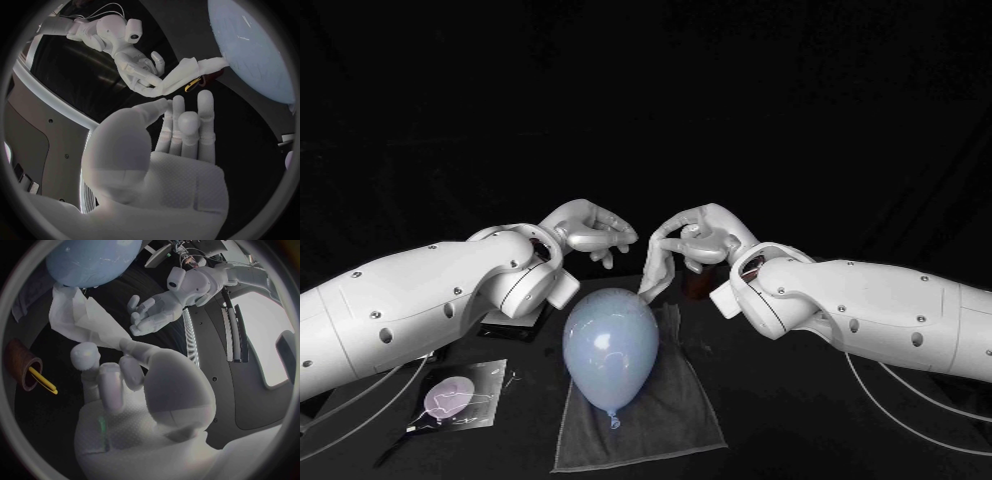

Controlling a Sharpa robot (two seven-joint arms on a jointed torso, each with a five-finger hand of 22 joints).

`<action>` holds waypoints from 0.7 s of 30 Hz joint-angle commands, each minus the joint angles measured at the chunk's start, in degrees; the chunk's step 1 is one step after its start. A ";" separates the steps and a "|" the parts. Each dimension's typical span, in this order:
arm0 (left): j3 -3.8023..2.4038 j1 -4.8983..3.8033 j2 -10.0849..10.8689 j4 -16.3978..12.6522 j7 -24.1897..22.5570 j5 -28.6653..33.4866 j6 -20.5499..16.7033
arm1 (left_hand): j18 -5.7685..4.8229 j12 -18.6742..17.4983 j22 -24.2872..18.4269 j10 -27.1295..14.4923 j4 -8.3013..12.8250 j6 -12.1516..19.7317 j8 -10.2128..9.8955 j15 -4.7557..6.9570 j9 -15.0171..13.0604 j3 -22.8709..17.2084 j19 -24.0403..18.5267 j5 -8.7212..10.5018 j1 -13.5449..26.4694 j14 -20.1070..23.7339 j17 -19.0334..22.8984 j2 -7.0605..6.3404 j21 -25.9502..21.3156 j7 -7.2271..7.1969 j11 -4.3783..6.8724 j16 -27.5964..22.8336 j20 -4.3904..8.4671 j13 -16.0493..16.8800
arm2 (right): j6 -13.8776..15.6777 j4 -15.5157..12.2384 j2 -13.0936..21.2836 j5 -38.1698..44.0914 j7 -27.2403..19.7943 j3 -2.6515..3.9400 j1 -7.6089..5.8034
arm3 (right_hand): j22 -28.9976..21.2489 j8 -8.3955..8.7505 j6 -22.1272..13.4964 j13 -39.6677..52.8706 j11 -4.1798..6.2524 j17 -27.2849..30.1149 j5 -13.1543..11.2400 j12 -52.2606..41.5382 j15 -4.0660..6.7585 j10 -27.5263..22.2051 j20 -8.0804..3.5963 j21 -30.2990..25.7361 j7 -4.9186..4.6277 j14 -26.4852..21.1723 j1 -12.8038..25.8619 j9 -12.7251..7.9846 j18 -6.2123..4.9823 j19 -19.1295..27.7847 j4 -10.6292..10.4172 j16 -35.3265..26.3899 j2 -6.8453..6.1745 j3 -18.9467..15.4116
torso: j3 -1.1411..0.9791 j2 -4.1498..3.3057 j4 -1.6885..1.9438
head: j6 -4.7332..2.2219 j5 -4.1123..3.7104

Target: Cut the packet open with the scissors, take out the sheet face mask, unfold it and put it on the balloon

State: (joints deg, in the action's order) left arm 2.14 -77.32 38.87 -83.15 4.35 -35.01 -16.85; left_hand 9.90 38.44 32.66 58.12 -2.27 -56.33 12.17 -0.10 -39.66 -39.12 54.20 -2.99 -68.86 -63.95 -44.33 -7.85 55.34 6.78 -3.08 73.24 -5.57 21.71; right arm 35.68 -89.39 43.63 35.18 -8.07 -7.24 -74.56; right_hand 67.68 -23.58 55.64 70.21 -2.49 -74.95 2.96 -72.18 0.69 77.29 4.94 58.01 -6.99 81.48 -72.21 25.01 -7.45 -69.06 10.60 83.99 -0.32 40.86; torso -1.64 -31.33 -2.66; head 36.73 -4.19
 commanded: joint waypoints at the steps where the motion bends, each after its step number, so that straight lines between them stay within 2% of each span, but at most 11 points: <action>1: -0.04 0.05 0.35 -0.47 -1.95 6.39 3.16 | 0.68 -3.65 -2.60 1.81 -3.14 0.51 -0.54 -0.27 0.60 1.19 0.46 0.14 2.06 4.55 8.73 0.09 -3.69 0.45 -0.49 -6.22 -0.60 -2.44 | -0.94 0.83 -0.14 -0.80 0.04 0.10 -0.26 | 0.06 -0.33 0.40 0.04 0.18 -0.29 0.22 -0.32 0.49 0.26 -0.01 0.26 0.07 0.02 0.26 0.03 -0.59 -0.26 0.19 0.24 0.15 0.31 | -0.03 0.05 -0.01 | -0.15 0.01; 2: -0.02 0.06 0.47 -0.55 -1.90 7.66 3.52 | 0.61 -4.54 -3.37 2.37 -4.79 0.61 -0.71 -0.45 0.76 2.02 0.43 0.45 3.56 4.88 9.28 0.09 -4.83 0.57 -0.75 -7.44 -0.78 -3.01 | -1.28 1.11 -0.20 -0.96 0.12 0.11 -0.35 | 0.06 -0.33 0.40 0.04 0.18 -0.29 0.22 -0.32 0.49 0.26 -0.01 0.26 0.07 0.02 0.26 0.03 -0.59 -0.26 0.19 0.24 0.15 0.31 | -0.02 0.03 0.01 | -0.20 -0.01; 3: 0.00 0.08 0.60 -0.65 -1.76 9.25 3.99 | 0.58 -7.41 -5.82 3.68 -6.90 0.76 -1.18 -0.56 1.28 3.38 0.62 0.02 4.40 5.47 10.90 -0.12 -8.36 1.13 -0.61 -11.02 -1.29 -4.70 | -1.78 1.45 -0.28 -1.14 0.24 0.12 -0.47 | 0.02 -0.34 0.41 0.05 0.19 -0.28 0.22 -0.33 0.50 0.27 -0.01 0.19 0.08 0.02 0.28 0.02 -0.61 -0.22 0.19 0.23 0.15 0.33 | -0.02 0.03 0.01 | -0.20 0.00; 4: 0.05 0.09 0.70 -0.73 -1.54 10.78 4.36 | 0.61 -9.64 -7.58 4.79 -8.59 0.76 -1.61 -1.05 1.85 4.25 1.97 -0.56 4.69 4.51 11.74 0.24 -10.59 0.86 -0.90 -12.84 -1.38 -5.93 | -2.23 1.79 -0.37 -1.28 0.37 0.13 -0.61 | 0.00 -0.34 0.42 0.06 0.19 -0.27 0.21 -0.33 0.50 0.28 -0.01 0.16 0.08 0.01 0.29 0.01 -0.62 -0.20 0.19 0.23 0.16 0.34 | -0.01 0.02 -0.01 | -0.22 -0.01; 7: 0.48 0.15 0.80 -0.92 -0.65 15.12 4.98 | 0.66 -14.66 -11.64 6.56 -13.76 0.50 -2.88 -1.40 3.74 8.98 4.87 0.33 6.56 3.46 13.08 0.35 -15.86 2.13 -1.71 -16.92 -1.71 -8.24 | -4.31 2.80 -0.60 -1.56 1.05 0.17 -1.15 | -0.06 -0.34 0.42 0.00 0.19 -0.18 0.21 -0.28 0.50 0.24 -0.01 0.08 0.08 -0.04 0.30 0.01 -0.64 -0.14 0.19 0.20 0.16 0.35 | 0.04 0.03 0.00 | -0.35 0.04; 8: 0.59 0.20 0.75 -0.90 -0.37 16.50 5.07 | 0.60 -16.16 -12.65 6.71 -14.51 0.58 -3.31 -1.63 4.32 11.39 5.83 -0.06 9.41 3.01 13.24 1.06 -17.12 2.32 -2.25 -17.75 -1.80 -8.85 | -5.09 3.09 -0.66 -1.56 1.33 0.18 -1.38 | -0.12 -0.35 0.41 -0.02 0.19 -0.04 0.21 -0.26 0.50 0.23 -0.02 -0.01 0.08 -0.11 0.32 0.00 -0.66 -0.08 0.19 0.14 0.17 0.37 | 0.06 0.04 0.01 | -0.41 0.05; 10: 0.73 0.37 0.60 -0.83 0.05 18.64 5.15 | 0.58 -18.97 -14.63 7.39 -14.49 0.79 -4.12 -1.88 5.44 15.10 7.62 0.01 12.13 2.30 13.43 2.57 -19.65 2.69 -2.54 -19.46 -1.89 -9.90 | -6.28 3.52 -0.78 -1.42 1.78 0.19 -1.78 | -0.13 -0.35 0.41 0.00 0.19 -0.18 0.20 -0.28 0.50 0.24 -0.02 -0.03 0.08 -0.04 0.33 -0.01 -0.66 -0.07 0.18 0.19 0.17 0.37 | 0.07 0.02 0.01 | -0.48 0.07; 13: 0.87 0.77 0.15 -0.51 0.59 21.68 5.22 | 0.61 -22.16 -16.73 7.20 -14.54 1.75 -5.17 -2.35 6.71 18.88 8.57 0.11 17.61 2.55 13.72 5.20 -22.56 3.41 -3.20 -21.80 -2.23 -11.04 | -8.14 4.06 -0.97 -0.93 2.48 0.20 -2.51 | -0.13 -0.35 0.41 -0.03 0.19 -0.23 0.20 -0.25 0.50 0.22 -0.02 -0.03 0.08 -0.01 0.34 -0.01 -0.66 -0.07 0.18 0.21 0.17 0.38 | 0.11 0.00 0.01 | -0.60 0.08; 14: 0.90 0.93 -0.05 -0.35 0.71 22.65 5.19 | 0.61 -22.46 -16.96 7.24 -14.63 1.81 -5.25 -2.40 6.83 19.20 8.67 0.14 17.96 2.57 13.76 5.46 -22.88 3.51 -3.17 -22.06 -2.27 -11.14 | -8.81 4.19 -1.04 -0.66 2.73 0.20 -2.80 | -0.12 -0.35 0.40 -0.01 0.19 -0.06 0.20 -0.27 0.50 0.24 -0.02 -0.02 0.07 -0.11 0.35 -0.01 -0.66 -0.07 0.18 0.15 0.17 0.38 | 0.11 -0.03 0.01 | -0.64 0.11; 15: 0.92 1.08 -0.24 -0.19 0.80 23.54 5.19 | 0.59 -23.63 -17.82 7.14 -14.63 2.19 -5.62 -2.65 7.31 20.51 8.80 0.17 19.72 2.88 13.92 6.35 -24.12 3.76 -3.47 -23.15 -2.49 -11.54 | -9.45 4.29 -1.13 -0.38 2.98 0.20 -3.09 | -0.12 -0.35 0.40 -0.01 0.19 -0.06 0.20 -0.27 0.50 0.24 -0.02 -0.02 0.07 -0.11 0.35 -0.01 -0.66 -0.07 0.18 0.15 0.17 0.38 | 0.10 -0.04 0.00 | -0.65 0.13; 21: 0.98 1.58 -1.09 0.51 0.17 26.87 4.36 | 0.61 -25.00 -18.98 7.64 -14.68 2.33 -5.91 -2.79 8.01 22.09 9.57 0.18 20.79 2.83 13.80 7.73 -25.68 3.86 -3.54 -24.20 -2.67 -11.95 | -13.89 4.61 -1.68 1.32 4.87 0.21 -4.49 | -0.22 -0.35 0.38 0.00 0.18 0.12 0.16 -0.26 0.49 0.23 -0.03 -0.17 0.06 -0.21 0.42 -0.04 -0.70 0.04 0.17 0.07 0.17 0.40 | 0.08 -0.04 -0.01 | -0.70 0.14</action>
State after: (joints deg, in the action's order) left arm 3.18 -75.76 38.01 -82.75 5.02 -12.90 -13.09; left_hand 9.67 13.66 13.78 65.53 -17.00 -54.41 6.61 -2.60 -31.71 -17.37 63.49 -3.00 -48.29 -61.13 -30.43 -0.39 29.85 10.38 -6.58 49.24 -8.20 9.84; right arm 26.77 -84.85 42.09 34.68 -5.24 -7.10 -78.83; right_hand 67.53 -23.72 55.62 70.13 -2.49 -74.90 2.96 -72.18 0.81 77.29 4.94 58.01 -6.97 81.35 -72.21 24.90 -7.06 -69.05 10.76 83.77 -0.32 41.03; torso -1.54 -31.37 -2.66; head 36.01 -4.06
